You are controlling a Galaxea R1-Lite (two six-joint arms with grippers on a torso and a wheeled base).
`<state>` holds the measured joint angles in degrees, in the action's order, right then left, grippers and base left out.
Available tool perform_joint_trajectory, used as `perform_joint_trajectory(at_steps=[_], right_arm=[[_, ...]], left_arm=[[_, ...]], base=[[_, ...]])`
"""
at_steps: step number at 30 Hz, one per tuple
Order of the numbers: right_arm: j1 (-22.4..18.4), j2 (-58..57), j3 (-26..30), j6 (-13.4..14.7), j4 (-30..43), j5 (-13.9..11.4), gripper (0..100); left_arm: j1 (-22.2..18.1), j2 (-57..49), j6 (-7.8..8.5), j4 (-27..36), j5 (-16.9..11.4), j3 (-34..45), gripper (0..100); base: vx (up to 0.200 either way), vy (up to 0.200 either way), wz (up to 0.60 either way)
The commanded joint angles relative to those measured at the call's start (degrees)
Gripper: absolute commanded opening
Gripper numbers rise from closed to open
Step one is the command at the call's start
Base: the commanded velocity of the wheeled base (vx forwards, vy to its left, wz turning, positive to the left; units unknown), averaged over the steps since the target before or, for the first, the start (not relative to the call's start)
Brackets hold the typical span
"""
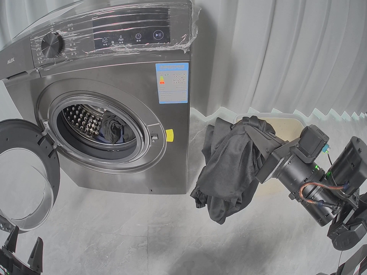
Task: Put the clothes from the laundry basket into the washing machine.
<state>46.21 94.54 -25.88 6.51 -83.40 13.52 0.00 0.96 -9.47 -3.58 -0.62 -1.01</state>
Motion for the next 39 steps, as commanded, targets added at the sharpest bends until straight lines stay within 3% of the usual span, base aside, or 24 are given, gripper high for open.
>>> perform_joint_trajectory(at_steps=[1, 16, 27, 34, 39], right_arm=[[0.0, 0.1, -0.1, 0.0, -0.1, 0.0, 0], [0.8, 0.0, -0.1, 0.0, -0.2, 0.0, 0], [0.8, 0.1, 0.0, 0.1, -0.2, 0.0, 0], [0.8, 0.2, 0.0, 0.2, -0.1, 0.3, 0], [0.8, 0.6, 0.0, 0.3, -0.1, 0.4, 0]], left_arm=[[0.0, -1.0, -0.20, 0.0, 0.0, 1.0, 100], [0.0, -1.0, -0.20, 0.0, 0.0, 1.0, 100], [0.0, -1.0, -0.28, 0.0, -0.1, 1.0, 100], [0.0, -1.0, -0.28, 0.0, -0.1, 1.0, 100], [0.0, -1.0, -0.20, 0.0, -0.1, 1.0, 100]], base=[[0.000, 0.200, 0.00], [0.000, 0.200, 0.00], [0.000, 0.000, 0.00], [-0.200, 0.000, 0.00], [0.000, 0.000, 0.00]])
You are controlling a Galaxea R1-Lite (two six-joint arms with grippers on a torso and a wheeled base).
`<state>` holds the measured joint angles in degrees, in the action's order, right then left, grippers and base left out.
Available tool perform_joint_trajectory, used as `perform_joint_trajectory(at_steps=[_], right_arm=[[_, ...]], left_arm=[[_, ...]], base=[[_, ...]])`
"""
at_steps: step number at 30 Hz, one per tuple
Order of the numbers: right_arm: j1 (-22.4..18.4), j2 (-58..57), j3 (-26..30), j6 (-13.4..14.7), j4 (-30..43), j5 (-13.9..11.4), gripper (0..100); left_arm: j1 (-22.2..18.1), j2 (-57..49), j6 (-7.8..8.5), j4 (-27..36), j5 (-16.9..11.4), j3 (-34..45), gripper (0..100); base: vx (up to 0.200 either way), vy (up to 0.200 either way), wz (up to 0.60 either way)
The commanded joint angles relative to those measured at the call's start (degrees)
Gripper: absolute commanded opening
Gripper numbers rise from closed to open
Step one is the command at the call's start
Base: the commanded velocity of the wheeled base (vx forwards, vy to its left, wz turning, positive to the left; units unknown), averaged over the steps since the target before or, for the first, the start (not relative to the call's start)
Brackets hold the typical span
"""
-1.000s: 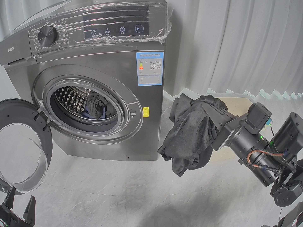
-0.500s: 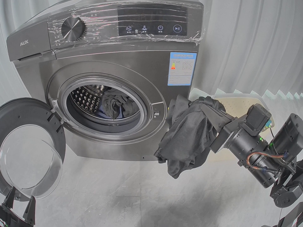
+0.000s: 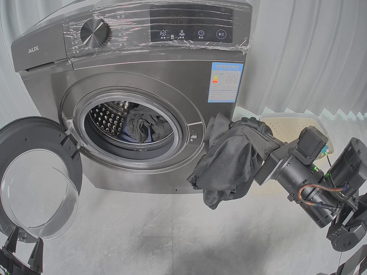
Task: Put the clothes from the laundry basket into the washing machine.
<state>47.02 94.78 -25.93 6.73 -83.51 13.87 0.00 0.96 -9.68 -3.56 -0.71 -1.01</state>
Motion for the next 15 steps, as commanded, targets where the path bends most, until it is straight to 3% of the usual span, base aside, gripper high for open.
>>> perform_joint_trajectory(at_steps=[1, 4, 15], right_arm=[[-0.1, 0.3, 0.1, 0.0, 0.0, 0.0, 0], [-0.1, 0.3, 0.1, 0.0, 0.0, 0.0, 0], [-0.4, 0.3, -0.2, 0.0, 0.0, 0.3, 0]], left_arm=[[0.0, -1.0, 0.01, 0.0, 0.0, 1.0, 100], [0.0, -1.0, -0.08, 0.0, 0.0, 1.0, 100], [0.0, -1.0, 0.01, 0.0, 0.0, 1.0, 100]], base=[[0.000, 0.000, 0.00], [0.000, 0.000, 0.00], [0.000, 0.200, 0.00]])
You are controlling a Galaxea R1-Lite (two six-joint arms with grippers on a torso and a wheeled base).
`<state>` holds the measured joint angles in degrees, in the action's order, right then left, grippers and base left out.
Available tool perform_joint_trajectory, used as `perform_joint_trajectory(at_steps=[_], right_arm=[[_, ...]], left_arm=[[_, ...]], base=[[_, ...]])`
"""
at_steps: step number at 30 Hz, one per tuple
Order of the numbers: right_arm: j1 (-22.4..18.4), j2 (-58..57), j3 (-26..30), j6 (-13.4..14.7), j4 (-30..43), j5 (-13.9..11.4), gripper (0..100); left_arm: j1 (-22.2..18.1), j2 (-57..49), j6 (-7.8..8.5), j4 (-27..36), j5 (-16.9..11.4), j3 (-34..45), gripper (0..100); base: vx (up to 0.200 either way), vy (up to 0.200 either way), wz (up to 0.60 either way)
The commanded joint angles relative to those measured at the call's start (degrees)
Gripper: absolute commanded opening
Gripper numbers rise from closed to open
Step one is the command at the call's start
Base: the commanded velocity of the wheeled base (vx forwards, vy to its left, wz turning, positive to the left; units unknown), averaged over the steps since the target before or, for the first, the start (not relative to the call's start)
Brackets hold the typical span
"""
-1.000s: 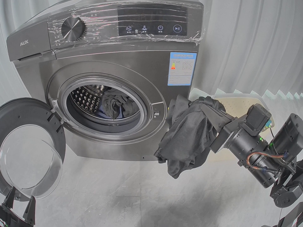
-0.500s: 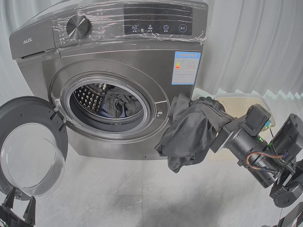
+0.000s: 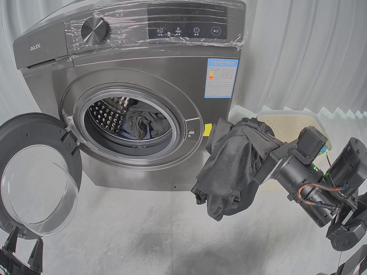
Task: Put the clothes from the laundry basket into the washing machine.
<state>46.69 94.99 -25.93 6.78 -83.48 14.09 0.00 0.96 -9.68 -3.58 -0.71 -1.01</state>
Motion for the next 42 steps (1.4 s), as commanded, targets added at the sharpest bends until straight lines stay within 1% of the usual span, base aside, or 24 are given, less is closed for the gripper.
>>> perform_joint_trajectory(at_steps=[1, 16, 42], right_arm=[[-0.1, 0.1, -0.2, 0.0, 0.0, 0.1, 0], [-0.4, 0.1, -0.2, 0.0, 0.1, 0.1, 0], [-0.4, 0.5, 0.3, 0.1, 0.1, 0.1, 0]], left_arm=[[0.0, -1.0, 0.01, 0.0, 0.0, 1.0, 100], [0.0, -1.0, -0.08, 0.0, 0.0, 1.0, 100], [0.0, -1.0, 0.01, 0.0, 0.0, 1.0, 100]], base=[[0.000, 0.200, 0.00], [0.000, 0.200, 0.00], [0.000, 0.000, 0.00]])
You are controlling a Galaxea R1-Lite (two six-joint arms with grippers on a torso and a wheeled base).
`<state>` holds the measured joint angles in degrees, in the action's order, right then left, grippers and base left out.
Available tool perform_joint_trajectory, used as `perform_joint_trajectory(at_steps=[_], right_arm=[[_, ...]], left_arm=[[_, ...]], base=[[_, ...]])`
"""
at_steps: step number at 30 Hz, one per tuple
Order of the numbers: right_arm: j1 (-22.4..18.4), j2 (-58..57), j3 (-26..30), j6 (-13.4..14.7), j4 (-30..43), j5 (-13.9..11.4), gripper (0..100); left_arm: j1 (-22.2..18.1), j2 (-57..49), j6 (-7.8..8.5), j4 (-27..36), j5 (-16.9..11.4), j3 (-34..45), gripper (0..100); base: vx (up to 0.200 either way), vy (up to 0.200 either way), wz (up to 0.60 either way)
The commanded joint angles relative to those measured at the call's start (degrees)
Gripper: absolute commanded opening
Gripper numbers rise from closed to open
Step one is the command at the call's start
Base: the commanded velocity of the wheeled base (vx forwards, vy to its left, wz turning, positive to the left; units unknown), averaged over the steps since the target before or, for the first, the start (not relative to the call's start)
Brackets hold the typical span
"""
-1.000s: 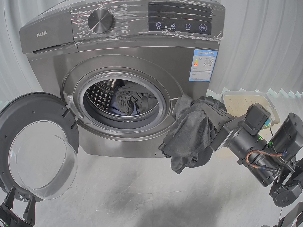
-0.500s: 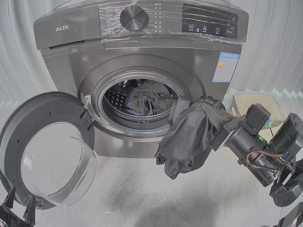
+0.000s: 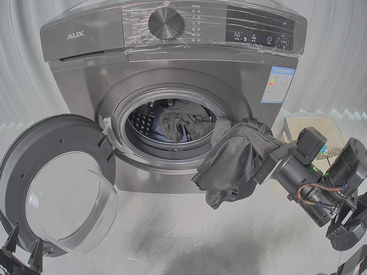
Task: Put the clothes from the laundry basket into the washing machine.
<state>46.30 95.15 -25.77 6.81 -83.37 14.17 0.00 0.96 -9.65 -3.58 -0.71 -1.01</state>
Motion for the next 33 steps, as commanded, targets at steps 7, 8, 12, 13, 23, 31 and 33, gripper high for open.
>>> perform_joint_trajectory(at_steps=[7, 8, 12, 13, 23, 31, 33], right_arm=[[0.6, 0.3, 0.0, 0.1, 0.0, 0.0, 0], [0.6, 0.3, 0.0, 0.1, 0.0, 0.0, 0], [1.3, 0.5, -0.2, 0.0, 0.6, 0.2, 0], [1.5, 0.6, -0.3, 0.0, 0.8, 0.3, 0], [4.2, 4.3, -4.1, 0.0, 1.5, 2.8, 0], [6.4, 10.1, -10.4, 1.4, 1.5, 6.4, 0], [6.6, 10.8, -11.1, 1.5, 1.2, 6.4, 0]], left_arm=[[0.0, -1.0, 0.69, 0.0, -0.1, 1.0, 100], [0.0, -1.0, 0.87, 0.0, -0.1, 1.0, 100], [0.0, -1.0, 7.55, 0.1, -0.5, 1.0, 100], [0.0, -1.0, 8.16, 0.0, -0.5, 1.0, 100], [-0.3, -0.3, 11.50, -1.0, -8.4, -6.4, 100], [0.0, 17.9, 12.99, -0.9, -25.5, -13.3, 100], [0.1, 20.0, 13.52, -1.4, -27.9, -13.3, 100]], base=[[0.000, 0.000, 0.00], [0.000, 0.000, 0.00], [0.000, 0.000, 0.00], [0.000, 0.000, 0.00], [0.000, 0.000, 0.00], [0.000, 0.000, 0.00], [0.000, 0.000, 0.00]])
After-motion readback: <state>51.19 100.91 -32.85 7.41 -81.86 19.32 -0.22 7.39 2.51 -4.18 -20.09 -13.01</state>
